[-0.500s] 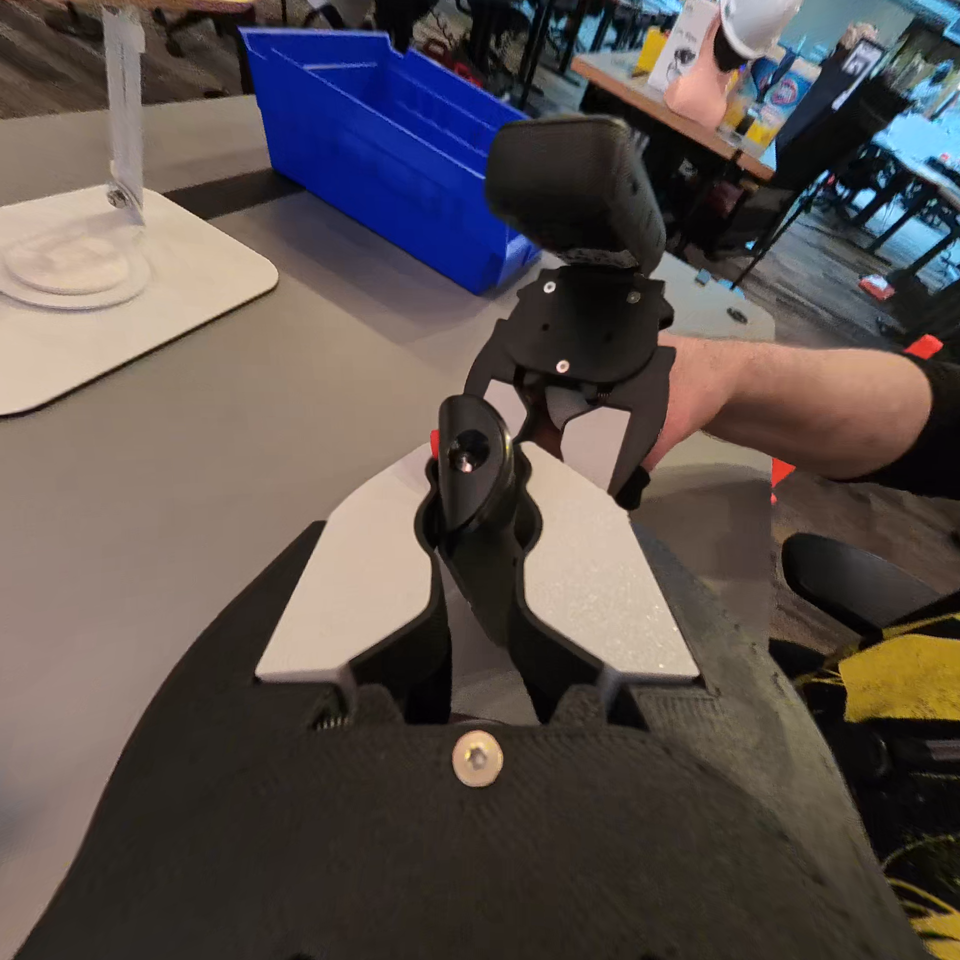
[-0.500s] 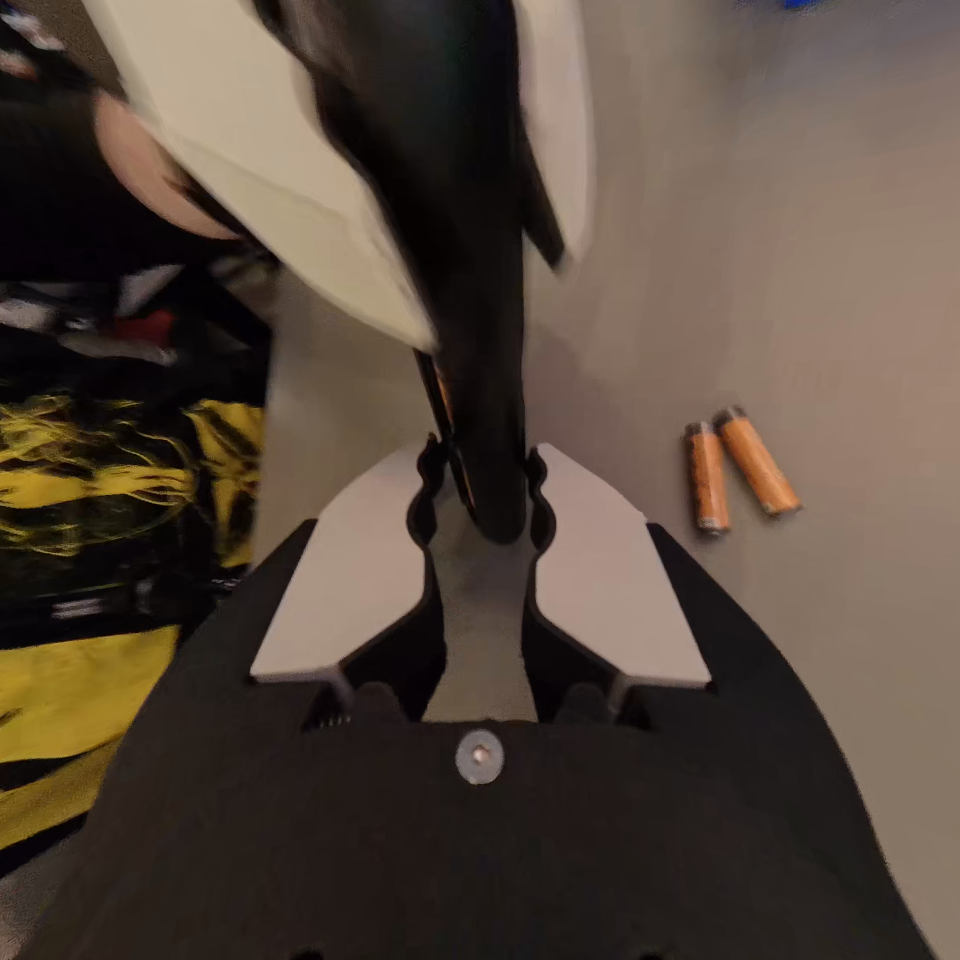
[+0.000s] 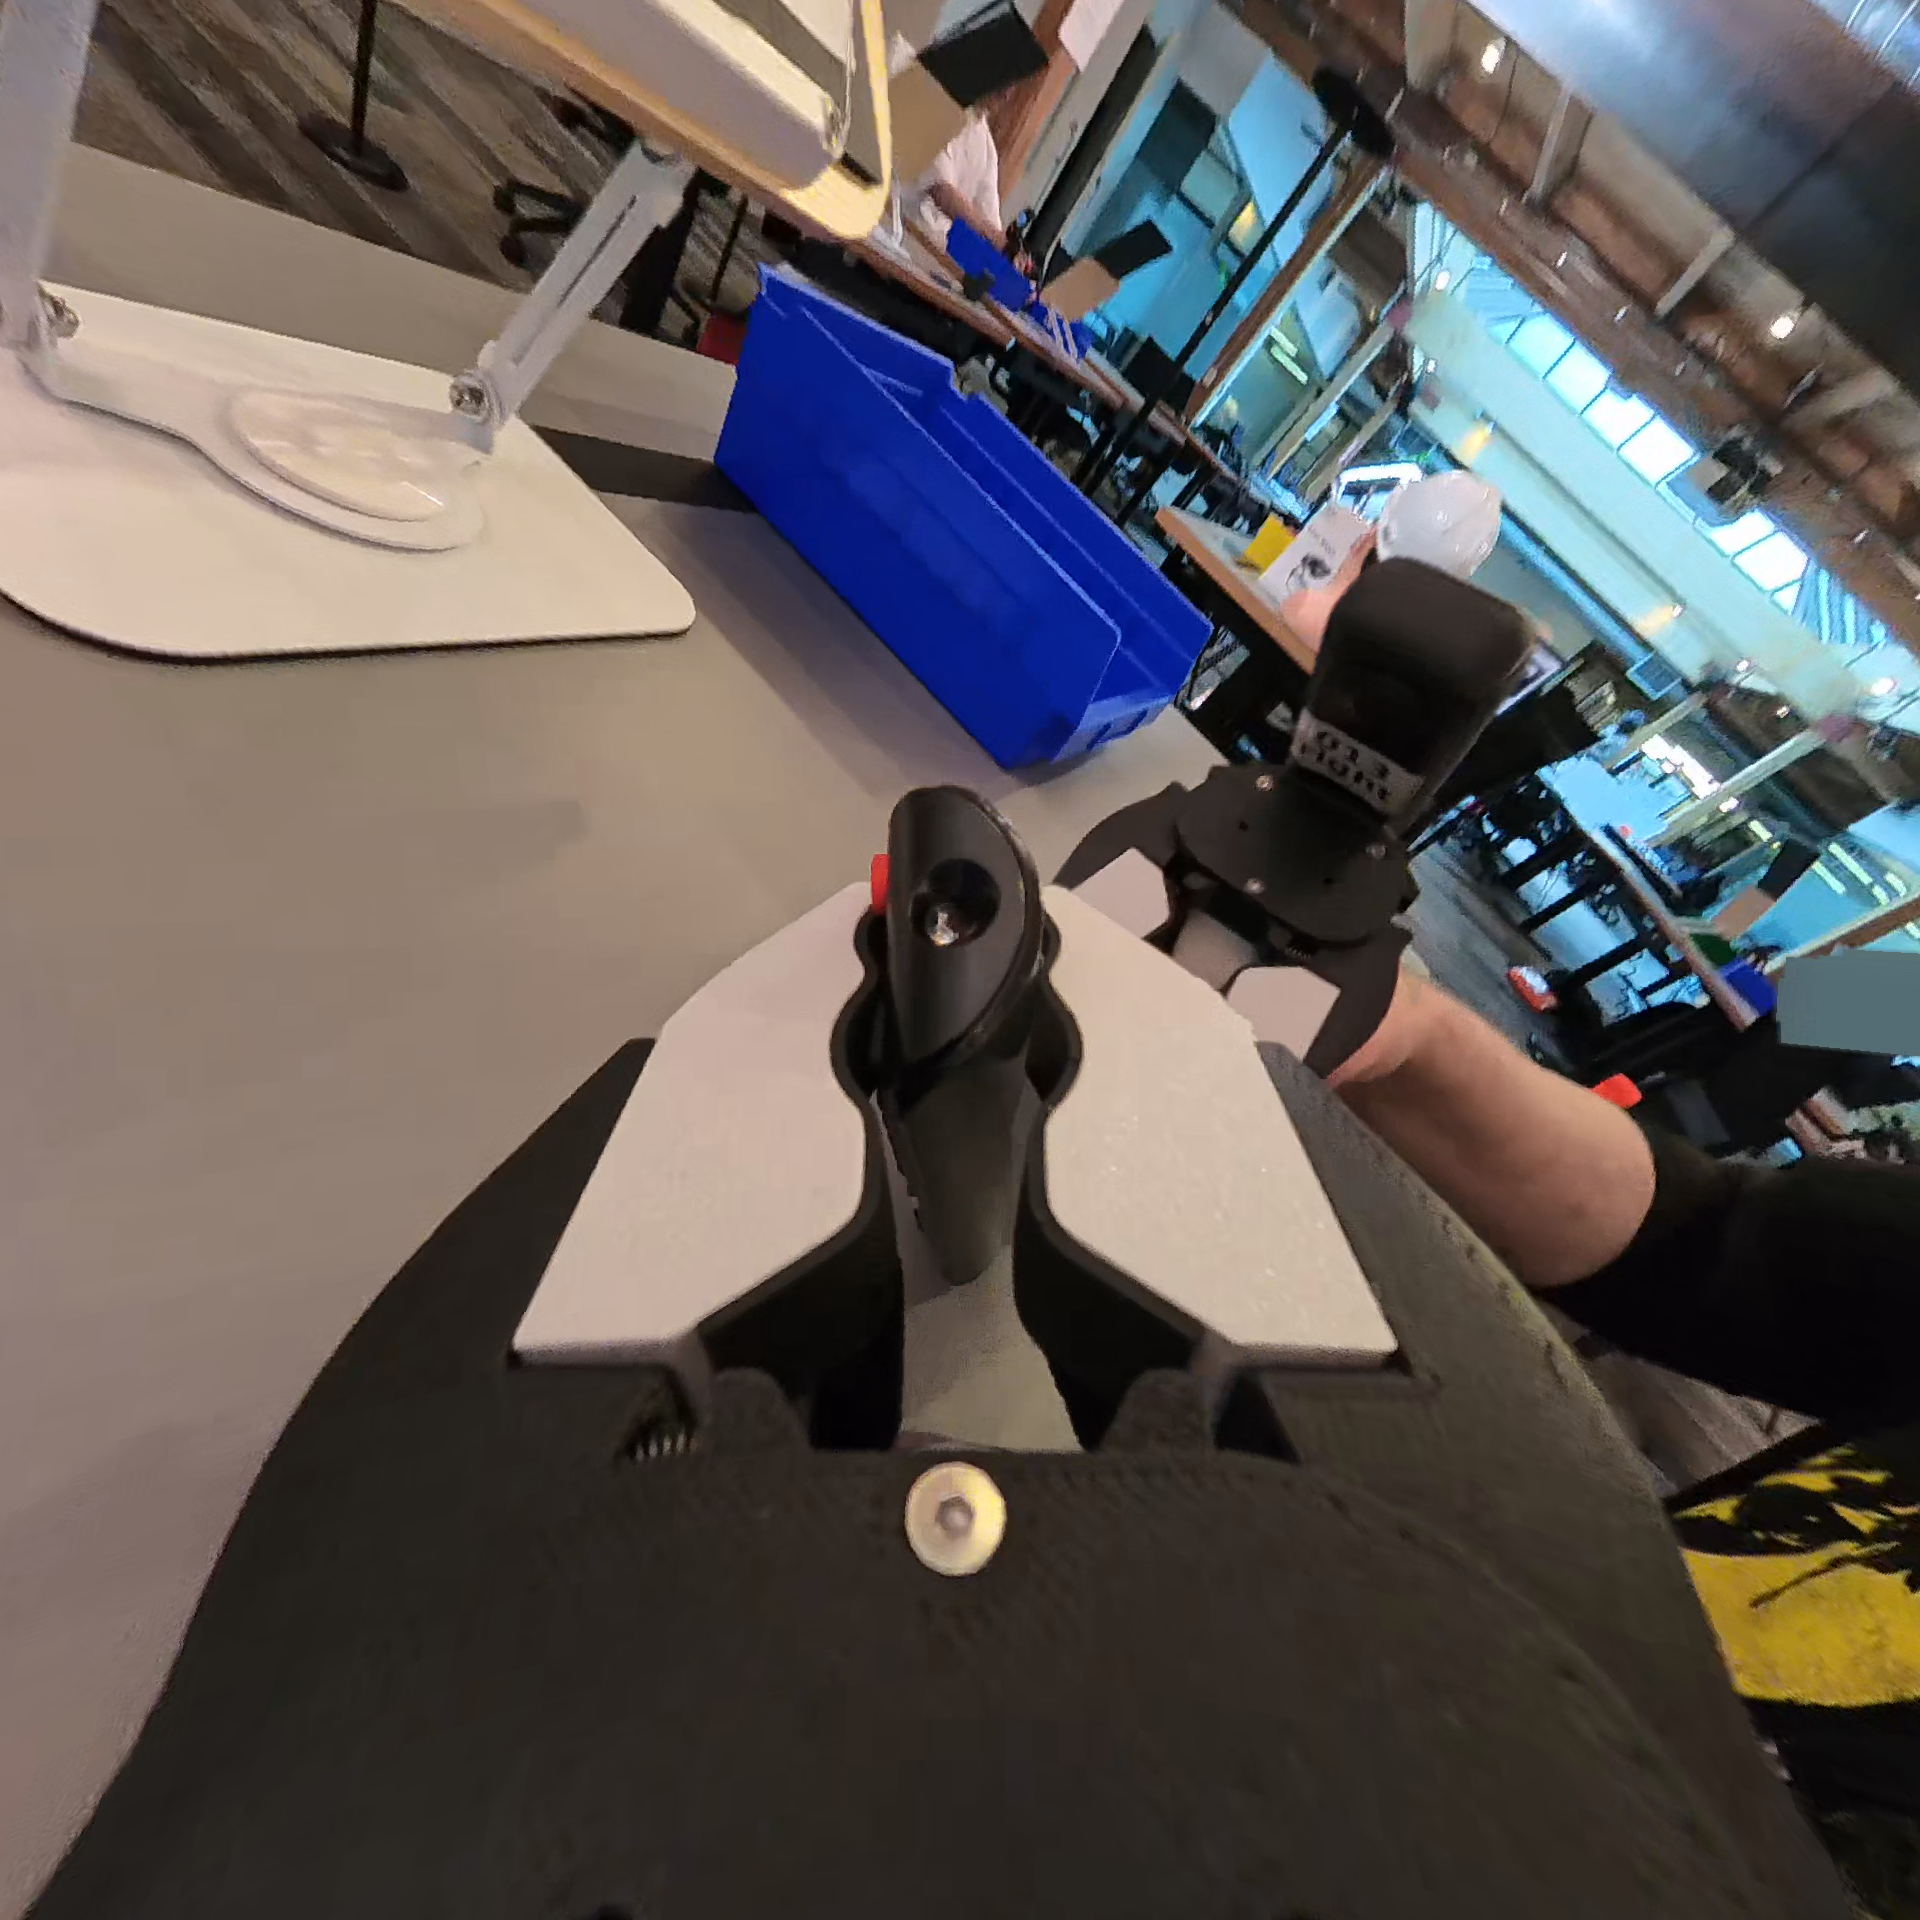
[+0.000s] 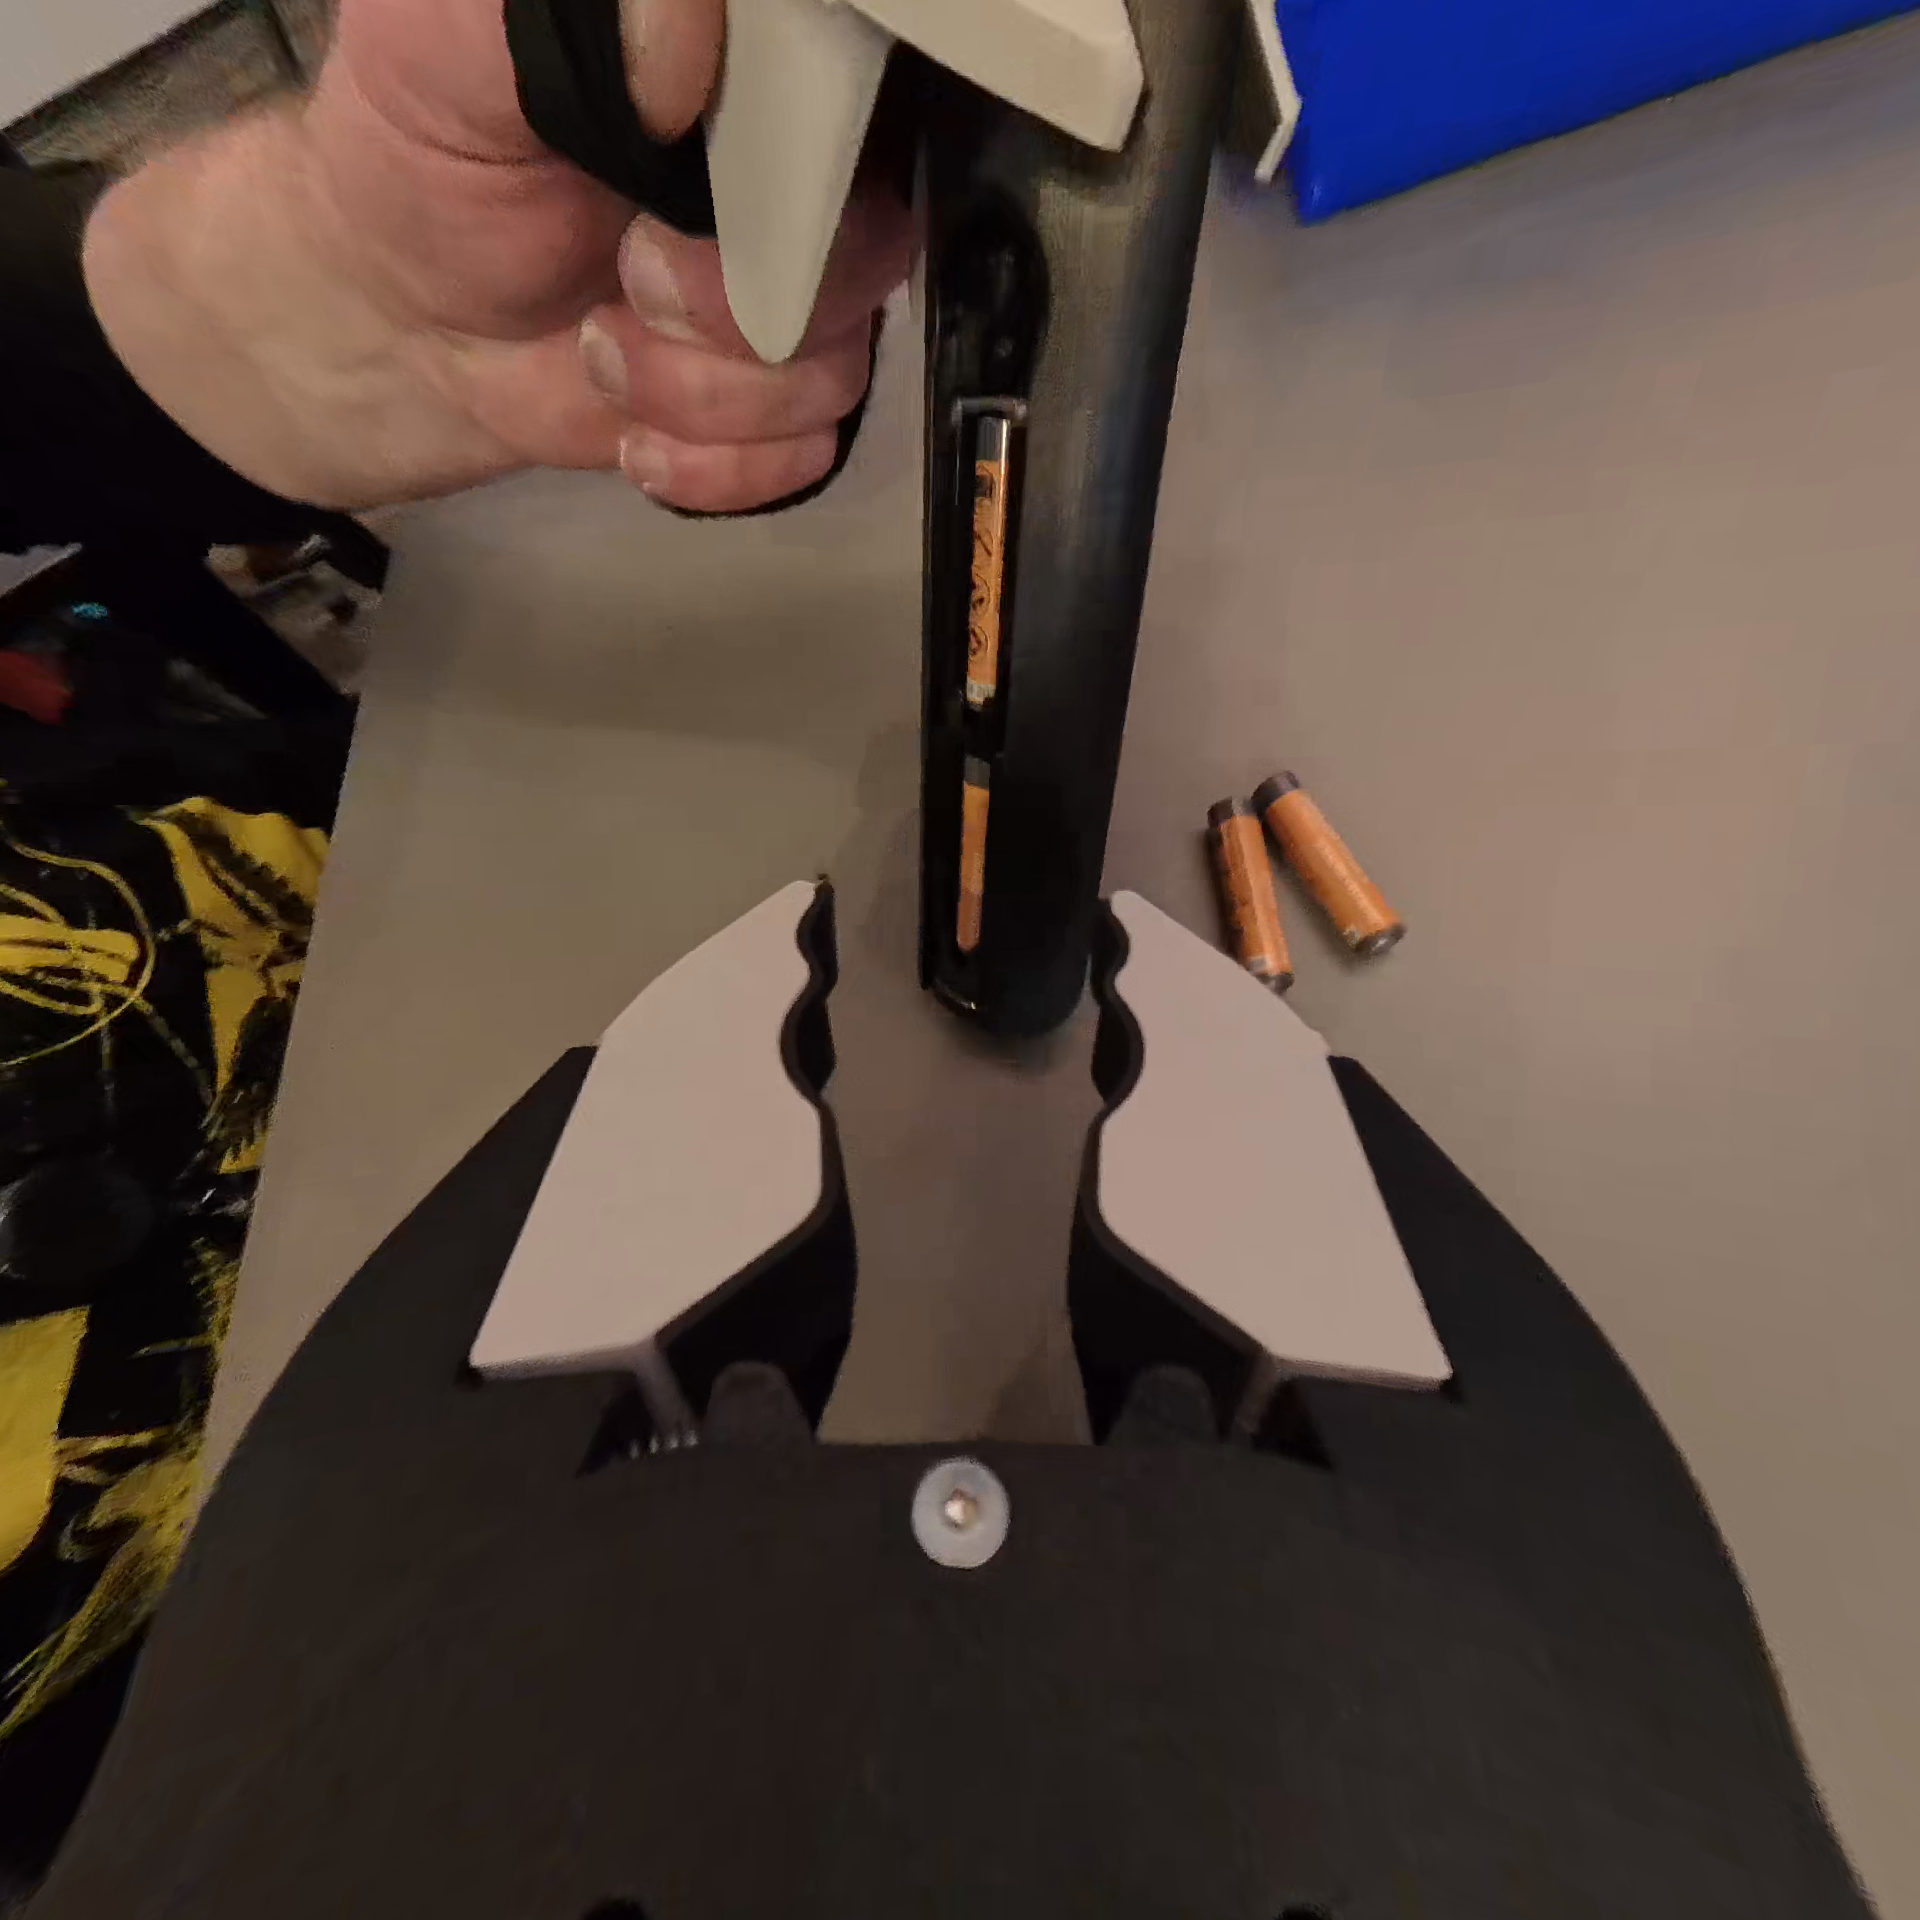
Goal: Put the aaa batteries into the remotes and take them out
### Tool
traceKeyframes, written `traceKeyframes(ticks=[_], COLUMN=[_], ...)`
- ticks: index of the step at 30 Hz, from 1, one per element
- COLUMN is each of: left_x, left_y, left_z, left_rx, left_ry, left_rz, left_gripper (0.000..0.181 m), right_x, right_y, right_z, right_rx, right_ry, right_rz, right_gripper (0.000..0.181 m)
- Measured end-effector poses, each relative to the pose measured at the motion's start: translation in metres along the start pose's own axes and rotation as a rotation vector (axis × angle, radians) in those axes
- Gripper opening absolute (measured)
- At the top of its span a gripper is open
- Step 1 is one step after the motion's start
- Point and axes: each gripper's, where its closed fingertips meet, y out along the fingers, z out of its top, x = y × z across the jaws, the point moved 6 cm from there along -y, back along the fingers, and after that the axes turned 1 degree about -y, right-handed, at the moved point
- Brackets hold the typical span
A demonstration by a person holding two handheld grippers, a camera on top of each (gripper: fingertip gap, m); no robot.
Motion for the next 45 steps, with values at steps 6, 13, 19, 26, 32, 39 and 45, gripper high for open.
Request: traceKeyframes(ticks=[6, 13, 19, 26, 32, 39, 45], left_x=[0.024, 0.041, 0.048, 0.043, 0.038, 0.042, 0.031], left_y=[0.0, -0.001, 0.012, 0.007, 0.001, -0.009, -0.012], left_z=[0.02, 0.04, 0.037, 0.021, 0.013, 0.002, 0.002], left_rx=[0.058, 0.064, 0.031, -0.032, -0.018, -0.028, 0.022], left_ry=[0.036, 0.069, 0.119, 0.147, 0.125, 0.133, 0.057], left_rz=[-0.128, -0.313, -0.334, -0.315, -0.317, -0.332, -0.33], left_gripper=[0.023, 0.044, 0.026, 0.025, 0.024, 0.024, 0.024], right_x=[0.004, -0.008, -0.007, -0.015, -0.019, -0.031, -0.029], right_y=[0.013, -0.003, -0.01, 0.005, 0.012, 0.017, 0.019], right_z=[0.009, 0.025, 0.025, 0.015, 0.013, 0.01, 0.01], right_rx=[0.069, 0.25, 0.266, 0.188, 0.166, 0.102, 0.128], right_ry=[0.045, 0.122, 0.11, 0.082, 0.074, -0.006, 0.021], right_rz=[0.186, 0.472, 0.476, 0.421, 0.4, 0.399, 0.393], right_gripper=[0.039, 0.021, 0.02, 0.02, 0.021, 0.022, 0.023])
